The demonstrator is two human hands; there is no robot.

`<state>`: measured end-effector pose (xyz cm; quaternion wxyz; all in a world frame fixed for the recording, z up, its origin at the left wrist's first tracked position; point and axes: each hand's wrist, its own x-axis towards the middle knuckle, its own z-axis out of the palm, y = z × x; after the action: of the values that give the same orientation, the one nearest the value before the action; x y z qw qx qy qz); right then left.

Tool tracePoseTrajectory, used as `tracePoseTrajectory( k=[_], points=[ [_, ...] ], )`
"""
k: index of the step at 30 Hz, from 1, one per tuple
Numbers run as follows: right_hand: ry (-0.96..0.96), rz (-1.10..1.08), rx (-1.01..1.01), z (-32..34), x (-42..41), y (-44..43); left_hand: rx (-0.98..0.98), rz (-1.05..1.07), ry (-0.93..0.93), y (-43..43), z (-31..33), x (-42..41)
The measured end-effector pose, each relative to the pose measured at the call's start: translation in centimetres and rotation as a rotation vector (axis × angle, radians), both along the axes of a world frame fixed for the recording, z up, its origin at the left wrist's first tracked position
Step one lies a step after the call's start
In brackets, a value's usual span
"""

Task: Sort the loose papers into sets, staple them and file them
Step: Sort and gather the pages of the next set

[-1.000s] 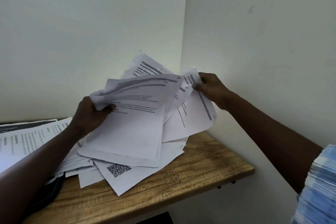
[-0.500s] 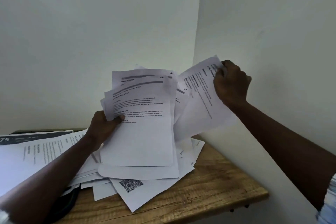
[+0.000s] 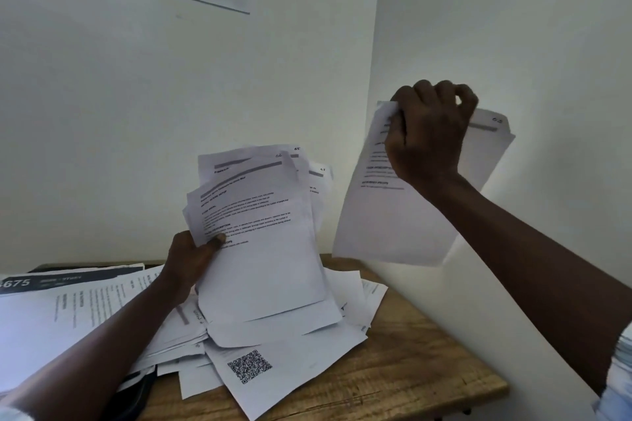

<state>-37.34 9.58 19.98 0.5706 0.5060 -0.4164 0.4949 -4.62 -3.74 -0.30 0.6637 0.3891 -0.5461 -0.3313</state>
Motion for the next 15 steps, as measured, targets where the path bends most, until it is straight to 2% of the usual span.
tracePoseTrajectory(
  k=[3,8,12,15],
  points=[
    [0.106,-0.003,0.132,-0.5,0.7,-0.7,-0.001,-0.013,0.023,0.3,0.3,-0.3],
    [0.192,0.129,0.4,-4.9,3.1,-3.5,0.055,-0.061,0.074,0.6,0.2,-0.2],
    [0.32,0.151,0.462,-9.1,5.6,-6.6,0.024,-0.072,0.058,0.1,-0.1,-0.2],
    [0.34,0.175,0.494,-11.6,6.9,-8.8,0.014,-0.067,0.06,-0.3,-0.4,-0.2]
  ],
)
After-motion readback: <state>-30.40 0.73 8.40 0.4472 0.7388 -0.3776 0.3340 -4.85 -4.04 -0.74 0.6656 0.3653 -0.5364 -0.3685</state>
